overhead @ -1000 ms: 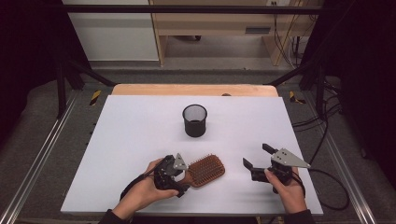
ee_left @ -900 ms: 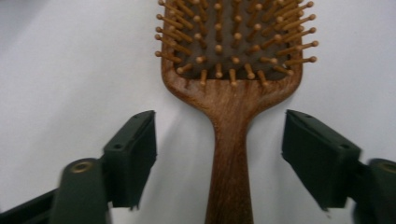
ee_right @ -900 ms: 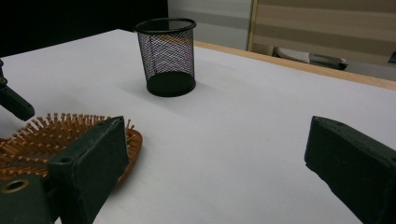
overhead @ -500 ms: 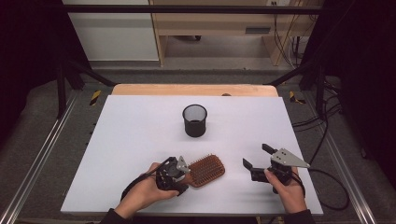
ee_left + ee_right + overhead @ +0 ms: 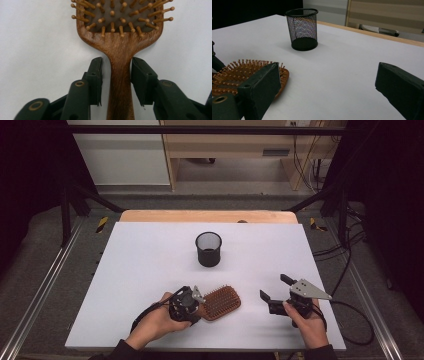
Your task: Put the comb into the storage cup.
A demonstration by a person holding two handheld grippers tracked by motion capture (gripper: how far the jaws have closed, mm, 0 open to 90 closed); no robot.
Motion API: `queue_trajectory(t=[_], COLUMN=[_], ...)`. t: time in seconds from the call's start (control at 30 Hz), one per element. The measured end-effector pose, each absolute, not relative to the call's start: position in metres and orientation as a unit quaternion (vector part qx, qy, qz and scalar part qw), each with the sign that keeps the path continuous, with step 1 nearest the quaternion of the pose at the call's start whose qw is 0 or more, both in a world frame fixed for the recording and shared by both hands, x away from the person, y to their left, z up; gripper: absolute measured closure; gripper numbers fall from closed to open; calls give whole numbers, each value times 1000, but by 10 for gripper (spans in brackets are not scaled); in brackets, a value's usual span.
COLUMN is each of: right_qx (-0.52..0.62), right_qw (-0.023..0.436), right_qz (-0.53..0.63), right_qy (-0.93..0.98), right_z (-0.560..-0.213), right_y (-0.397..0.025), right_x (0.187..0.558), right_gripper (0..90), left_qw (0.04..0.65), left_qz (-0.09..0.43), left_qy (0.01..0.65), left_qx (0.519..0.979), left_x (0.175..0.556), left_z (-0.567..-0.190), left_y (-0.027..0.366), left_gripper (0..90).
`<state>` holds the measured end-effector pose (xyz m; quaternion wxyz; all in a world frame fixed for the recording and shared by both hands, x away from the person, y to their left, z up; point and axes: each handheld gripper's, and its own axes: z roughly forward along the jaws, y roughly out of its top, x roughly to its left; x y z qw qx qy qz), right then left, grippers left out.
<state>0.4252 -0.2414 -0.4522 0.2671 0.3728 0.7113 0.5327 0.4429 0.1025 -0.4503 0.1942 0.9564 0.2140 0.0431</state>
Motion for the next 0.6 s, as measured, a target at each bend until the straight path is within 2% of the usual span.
queue_trajectory(t=[0.1,0.6], right_qx=[373,370], right_qw=[265,262], right_qz=[533,530], right_qy=[712,717], right_z=[-452,-453], right_y=[-241,-239], right_x=[425,425], right_gripper=[65,64], left_qw=[189,163], left_qz=[42,30], left_qy=[211,200], left_qx=[958,966], left_x=[442,448], left_z=[-450,-449], left_y=[101,95], left_gripper=[683,718])
